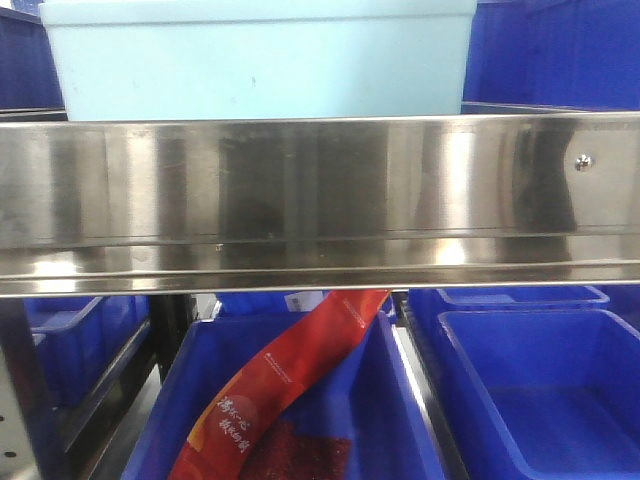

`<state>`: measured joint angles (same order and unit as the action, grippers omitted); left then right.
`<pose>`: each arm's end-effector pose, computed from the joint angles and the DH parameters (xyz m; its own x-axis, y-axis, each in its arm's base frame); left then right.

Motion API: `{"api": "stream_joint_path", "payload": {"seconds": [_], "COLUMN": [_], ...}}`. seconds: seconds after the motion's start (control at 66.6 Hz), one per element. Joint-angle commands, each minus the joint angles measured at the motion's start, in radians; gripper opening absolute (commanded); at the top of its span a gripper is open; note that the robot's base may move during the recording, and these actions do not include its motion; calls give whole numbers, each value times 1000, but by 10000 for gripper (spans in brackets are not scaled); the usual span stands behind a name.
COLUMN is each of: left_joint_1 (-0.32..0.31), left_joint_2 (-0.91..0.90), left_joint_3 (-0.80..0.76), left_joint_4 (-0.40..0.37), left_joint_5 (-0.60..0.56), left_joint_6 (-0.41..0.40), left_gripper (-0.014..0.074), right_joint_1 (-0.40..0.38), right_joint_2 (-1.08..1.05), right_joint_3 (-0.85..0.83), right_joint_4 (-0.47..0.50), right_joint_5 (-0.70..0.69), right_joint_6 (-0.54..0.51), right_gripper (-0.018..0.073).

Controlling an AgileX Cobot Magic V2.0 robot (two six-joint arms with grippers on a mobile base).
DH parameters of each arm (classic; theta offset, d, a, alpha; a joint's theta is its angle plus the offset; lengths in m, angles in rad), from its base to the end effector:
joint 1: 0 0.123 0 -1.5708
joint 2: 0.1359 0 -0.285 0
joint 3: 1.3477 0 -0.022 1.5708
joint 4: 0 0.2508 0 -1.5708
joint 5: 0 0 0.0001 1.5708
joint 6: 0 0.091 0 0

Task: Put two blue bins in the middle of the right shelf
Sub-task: 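Lower the cyan bin onto the upper roller shelf beside the first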

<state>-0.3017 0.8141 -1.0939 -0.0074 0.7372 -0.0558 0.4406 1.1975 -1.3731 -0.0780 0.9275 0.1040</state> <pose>0.1385 -0.0436 0.4323 -0.3633 0.0489 -0.9304 0.2798 0.9582 -0.0589 0.2204 0.0976 0.4304 -0.5777 -0.2094 -0.7889 -0.3488 0.9372 0.0067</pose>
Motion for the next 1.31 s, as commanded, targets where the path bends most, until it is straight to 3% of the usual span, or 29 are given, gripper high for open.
{"api": "stream_joint_path", "payload": {"seconds": [0.0,0.391,0.601,0.811,1.292], "left_joint_1": [-7,-7,-7,-7,-7], "left_joint_2": [-108,-533,-640,-645,-645], "left_joint_3": [129,527,587,587,587], "left_joint_4": [2,-5,-5,-5,-5], "left_joint_5": [-128,-367,-377,-378,-383], "left_joint_6": [-8,-8,-8,-8,-8], "left_gripper": [-111,-111,-111,-111,-111], "right_joint_1": [-1,-1,-1,-1,-1], "right_joint_2": [-84,-511,-754,-882,-882], "right_joint_3": [130,727,922,963,963], "right_joint_4": [-15,-20,-31,-31,-31], "right_joint_5": [-98,-547,-725,-758,-763], "right_joint_6": [-4,-4,-4,-4,-4], "right_gripper": [-162,-162,-162,-162,-162]}}
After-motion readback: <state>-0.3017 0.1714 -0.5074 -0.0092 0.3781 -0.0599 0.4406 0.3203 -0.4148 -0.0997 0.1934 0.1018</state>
